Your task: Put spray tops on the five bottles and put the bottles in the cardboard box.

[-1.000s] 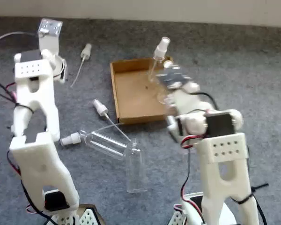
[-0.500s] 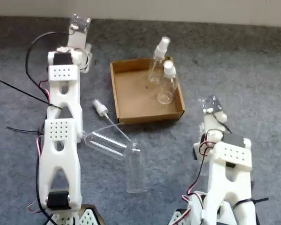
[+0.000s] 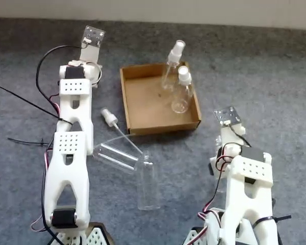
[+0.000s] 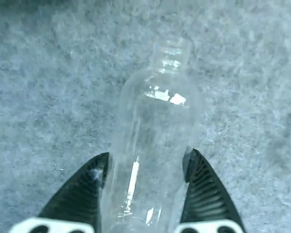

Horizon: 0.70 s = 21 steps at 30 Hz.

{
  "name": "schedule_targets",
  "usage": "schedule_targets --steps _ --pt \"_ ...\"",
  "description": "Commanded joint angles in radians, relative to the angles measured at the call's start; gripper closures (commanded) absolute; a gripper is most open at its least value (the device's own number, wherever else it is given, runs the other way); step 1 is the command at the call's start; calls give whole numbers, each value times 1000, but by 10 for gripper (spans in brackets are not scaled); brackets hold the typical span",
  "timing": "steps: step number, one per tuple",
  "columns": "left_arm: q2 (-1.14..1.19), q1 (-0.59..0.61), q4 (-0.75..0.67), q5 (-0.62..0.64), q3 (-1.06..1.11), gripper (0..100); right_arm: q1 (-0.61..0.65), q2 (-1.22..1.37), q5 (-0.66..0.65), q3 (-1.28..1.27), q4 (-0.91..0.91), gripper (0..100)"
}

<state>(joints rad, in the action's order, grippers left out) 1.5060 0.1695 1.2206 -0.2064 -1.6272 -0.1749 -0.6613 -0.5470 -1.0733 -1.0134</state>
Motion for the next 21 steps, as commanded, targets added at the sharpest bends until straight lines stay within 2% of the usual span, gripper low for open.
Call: schedule_targets --steps 1,6,8,14,21 --pt "-117 22 229 9 -33 997 -7 -1 -11 5 18 995" --pt "-303 24 517 54 -33 997 -7 -1 -11 2 13 995" --pt "-367 36 575 57 -16 997 -7 -1 -11 2 13 995" --pt "-587 140 574 55 156 997 -8 5 -11 2 13 995" --pt "-854 197 574 51 441 997 -7 4 -11 2 19 995"
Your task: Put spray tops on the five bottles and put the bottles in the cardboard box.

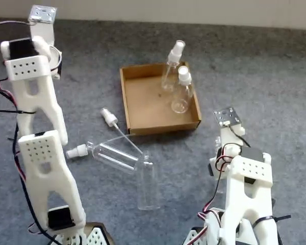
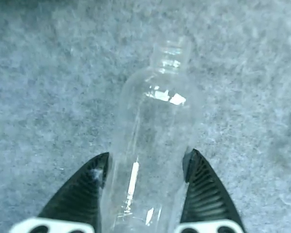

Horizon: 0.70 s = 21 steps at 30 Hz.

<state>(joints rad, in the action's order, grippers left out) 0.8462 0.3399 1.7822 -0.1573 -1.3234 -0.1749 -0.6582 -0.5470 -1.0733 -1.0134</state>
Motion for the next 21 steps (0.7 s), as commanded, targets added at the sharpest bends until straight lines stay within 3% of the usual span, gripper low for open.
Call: schedule_targets --steps 1,5,9,15,21 --pt "-229 25 12 -15 197 997 -7 4 -11 2 19 995" --pt "-404 -12 14 -143 562 997 -5 4 -11 4 19 995" --pt "-691 -56 6 -348 1099 997 -5 4 -11 4 19 995" --pt "-1093 -74 -436 -473 1736 997 -5 -1 -11 2 19 995" --pt "-1156 -74 -821 -493 2071 958 -5 1 -11 2 13 995"
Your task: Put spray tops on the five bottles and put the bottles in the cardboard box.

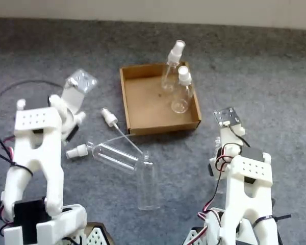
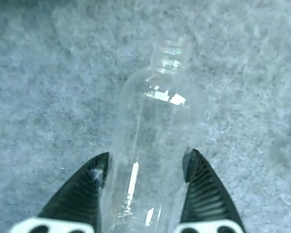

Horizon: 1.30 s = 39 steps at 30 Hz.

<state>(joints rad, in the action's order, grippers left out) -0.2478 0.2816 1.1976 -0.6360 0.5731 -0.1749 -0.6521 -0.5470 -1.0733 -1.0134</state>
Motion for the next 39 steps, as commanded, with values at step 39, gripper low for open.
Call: schedule_targets --steps 39 --pt "352 -88 -230 87 -168 918 -5 -10 -15 2 15 995"
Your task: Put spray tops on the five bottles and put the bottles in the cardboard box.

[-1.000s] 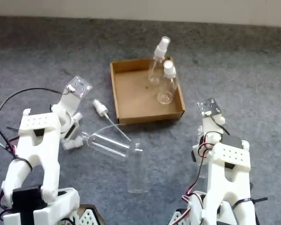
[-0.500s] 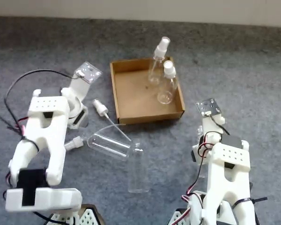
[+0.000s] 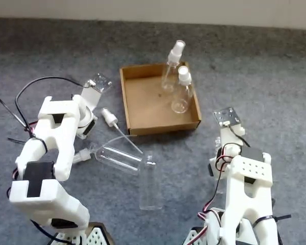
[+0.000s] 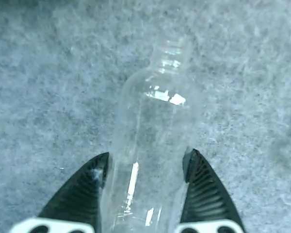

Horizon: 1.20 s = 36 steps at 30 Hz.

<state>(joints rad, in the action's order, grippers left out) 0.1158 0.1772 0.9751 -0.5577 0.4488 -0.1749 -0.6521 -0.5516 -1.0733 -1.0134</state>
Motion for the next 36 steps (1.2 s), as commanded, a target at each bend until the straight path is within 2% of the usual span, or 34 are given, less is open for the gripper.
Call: schedule_targets --steps 1,4,10,21,26,31,36 --pt "-21 19 -8 9 -44 900 -5 -10 -11 2 13 995" --pt "-91 47 -6 9 -67 860 -5 -10 -11 2 13 995" --pt "-165 85 -5 6 -116 852 -5 -10 -11 2 13 995" --pt "128 87 -14 -37 -176 858 -4 -10 -11 2 16 995" --pt "145 87 -14 -32 -205 978 61 -10 -11 4 19 995" --pt "16 97 6 3 -209 996 116 -13 -11 22 19 995" --pt "-229 105 140 46 -323 996 226 -76 -11 145 19 995"
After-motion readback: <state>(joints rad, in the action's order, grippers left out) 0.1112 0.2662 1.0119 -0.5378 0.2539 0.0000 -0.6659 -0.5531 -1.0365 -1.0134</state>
